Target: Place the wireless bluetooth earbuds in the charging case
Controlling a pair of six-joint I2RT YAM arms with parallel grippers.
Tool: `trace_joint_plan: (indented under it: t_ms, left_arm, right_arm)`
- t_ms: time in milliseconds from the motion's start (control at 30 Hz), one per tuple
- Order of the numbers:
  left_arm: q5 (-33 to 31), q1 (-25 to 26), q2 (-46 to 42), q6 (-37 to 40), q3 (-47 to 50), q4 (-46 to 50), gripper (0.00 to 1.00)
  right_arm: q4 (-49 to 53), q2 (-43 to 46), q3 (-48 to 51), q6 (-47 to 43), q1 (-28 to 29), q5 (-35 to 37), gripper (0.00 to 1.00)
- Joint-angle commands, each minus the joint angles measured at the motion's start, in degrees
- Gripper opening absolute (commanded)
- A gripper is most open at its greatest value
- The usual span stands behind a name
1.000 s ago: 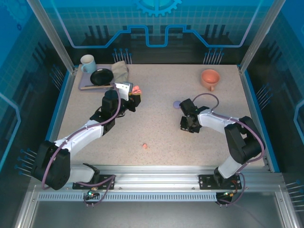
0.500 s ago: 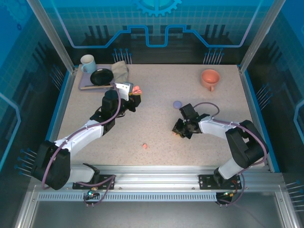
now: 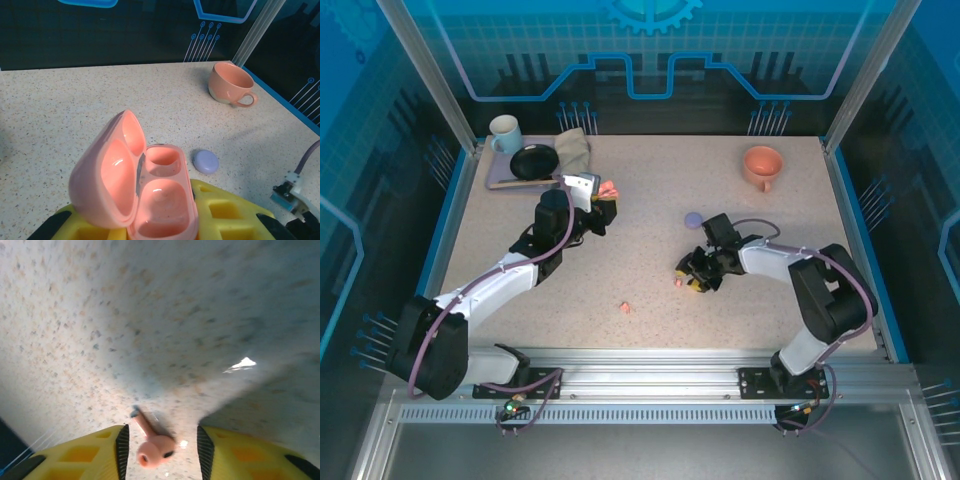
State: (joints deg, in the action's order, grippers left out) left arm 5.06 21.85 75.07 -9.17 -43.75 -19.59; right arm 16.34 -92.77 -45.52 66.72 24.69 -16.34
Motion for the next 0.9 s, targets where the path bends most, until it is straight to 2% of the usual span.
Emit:
trace_joint_plan:
  t_ms: [0,100,167,367,633,867]
  left_arm:
    - [1.44,-0.27,-0.87,-1.2,-1.08,-0.48,0.0]
    - [1.44,-0.24,-0.73,-1.03,-1.33,-0.35,0.0]
    - [1.59,-0.15,-0.55,-0.94,-1.6,-0.3,0.0]
    - [1.62,-0.05,0.08,-1.03,-2.38,0.08,0.0]
    - [1.72,0.0,0.39,-0.77,-3.45,0.54,0.0]
    - [1.72,0.04,0.61,-0.61,-3.48,0.39,0.0]
  right_arm:
    - [12.2,4.57,-2.21,-6.62,0.29,11.54,0.5]
    - [17.82,6.93,-5.83,-12.92,4.01,18.1,0.59]
    - [20.35,6.83,-8.13,-15.95,7.05,21.08,0.61]
    - [22.48,2.89,-12.09,-20.42,14.41,24.13,0.69]
    - [27.05,-5.1,-16.07,-26.95,17.81,26.7,0.72]
    - [26.96,-11.59,-18.15,-27.92,17.56,31.15,0.72]
